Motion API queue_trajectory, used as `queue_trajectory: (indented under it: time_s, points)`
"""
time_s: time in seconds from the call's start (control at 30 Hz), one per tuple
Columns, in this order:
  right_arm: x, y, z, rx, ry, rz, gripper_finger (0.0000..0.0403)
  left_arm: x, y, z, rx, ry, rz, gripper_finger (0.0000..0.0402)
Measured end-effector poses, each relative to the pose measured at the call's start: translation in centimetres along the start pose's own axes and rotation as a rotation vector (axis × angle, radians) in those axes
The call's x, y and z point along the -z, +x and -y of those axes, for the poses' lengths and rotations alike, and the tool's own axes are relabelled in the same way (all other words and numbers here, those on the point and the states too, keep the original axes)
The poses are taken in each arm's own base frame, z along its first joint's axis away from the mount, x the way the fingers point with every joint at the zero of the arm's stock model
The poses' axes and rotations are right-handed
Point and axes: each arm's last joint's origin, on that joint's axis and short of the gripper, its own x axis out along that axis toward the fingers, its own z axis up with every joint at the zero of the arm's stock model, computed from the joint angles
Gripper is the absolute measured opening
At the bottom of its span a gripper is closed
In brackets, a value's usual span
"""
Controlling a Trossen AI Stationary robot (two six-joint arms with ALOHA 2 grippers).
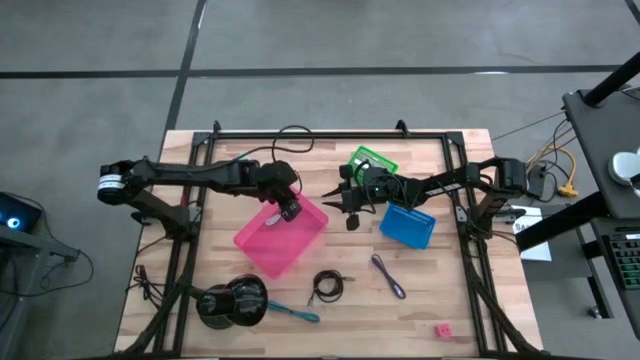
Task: Pick and place items into bin
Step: Put the top white charger adapter into the blue bin
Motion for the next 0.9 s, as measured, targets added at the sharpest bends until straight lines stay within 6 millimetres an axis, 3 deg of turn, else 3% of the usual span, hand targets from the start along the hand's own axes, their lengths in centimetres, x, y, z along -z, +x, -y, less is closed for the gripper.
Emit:
queue_trajectory:
  time_s: [0.33, 0.77, 0.9]
  points:
    - [0.00, 0.00, 0.00, 0.000, 0.002, 0.000, 0.0074, 0.15, 0.00, 0.06, 0.010, 0.019, -0.013, 0.0108]
    - [0.02, 0.00, -0.01, 0.000, 0.000, -0.001, 0.0072, 0.07, -0.04, 0.05, -0.002, 0.358, -0.004, 0.0108]
    - [0.01, 0.01, -0.01, 0.000, 0.000, 0.000, 0.0068, -0.13, -0.12, -0.13, -0.084, 0.470, 0.019, 0.0108]
